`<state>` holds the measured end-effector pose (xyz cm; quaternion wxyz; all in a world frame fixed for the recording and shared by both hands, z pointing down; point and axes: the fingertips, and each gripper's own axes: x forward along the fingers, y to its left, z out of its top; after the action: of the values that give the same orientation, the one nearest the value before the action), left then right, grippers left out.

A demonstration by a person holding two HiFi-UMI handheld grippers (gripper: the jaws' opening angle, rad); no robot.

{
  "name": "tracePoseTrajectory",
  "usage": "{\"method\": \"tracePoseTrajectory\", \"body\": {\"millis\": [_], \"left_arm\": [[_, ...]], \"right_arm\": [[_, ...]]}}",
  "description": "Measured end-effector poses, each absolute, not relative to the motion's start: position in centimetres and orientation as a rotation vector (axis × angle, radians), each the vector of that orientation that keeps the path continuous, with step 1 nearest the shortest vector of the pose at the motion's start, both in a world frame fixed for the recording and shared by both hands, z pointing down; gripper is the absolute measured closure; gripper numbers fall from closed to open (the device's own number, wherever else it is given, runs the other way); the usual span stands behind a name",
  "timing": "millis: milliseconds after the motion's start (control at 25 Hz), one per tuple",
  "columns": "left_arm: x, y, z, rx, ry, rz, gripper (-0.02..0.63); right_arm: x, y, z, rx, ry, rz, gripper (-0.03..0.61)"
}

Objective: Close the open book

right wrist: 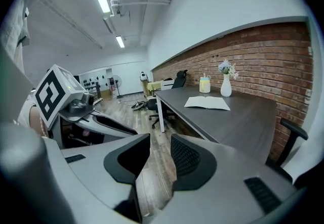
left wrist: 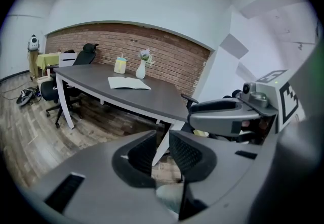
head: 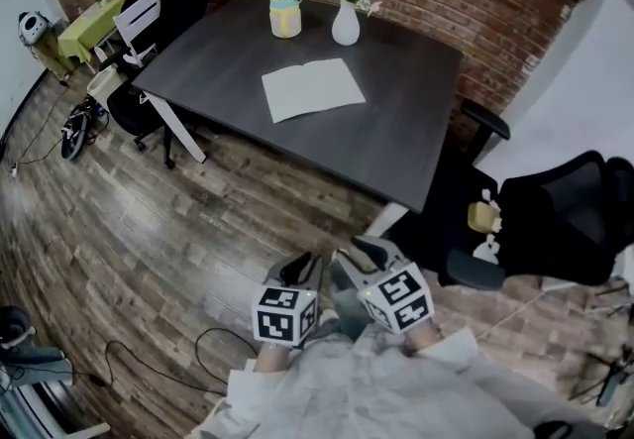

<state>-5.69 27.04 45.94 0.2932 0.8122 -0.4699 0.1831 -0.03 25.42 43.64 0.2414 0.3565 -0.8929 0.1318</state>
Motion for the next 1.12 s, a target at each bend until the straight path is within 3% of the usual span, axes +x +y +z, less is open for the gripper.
{"method": "tracePoseTrajectory", "body": {"millis": [1120], "left_arm": [[-11.0,-2.4,43.7,2.125,-1.428,0.518,0.546]], "right_arm": [[-5.3,-4.0,41.7,0.809,-2.525,0.263,0.472]]}}
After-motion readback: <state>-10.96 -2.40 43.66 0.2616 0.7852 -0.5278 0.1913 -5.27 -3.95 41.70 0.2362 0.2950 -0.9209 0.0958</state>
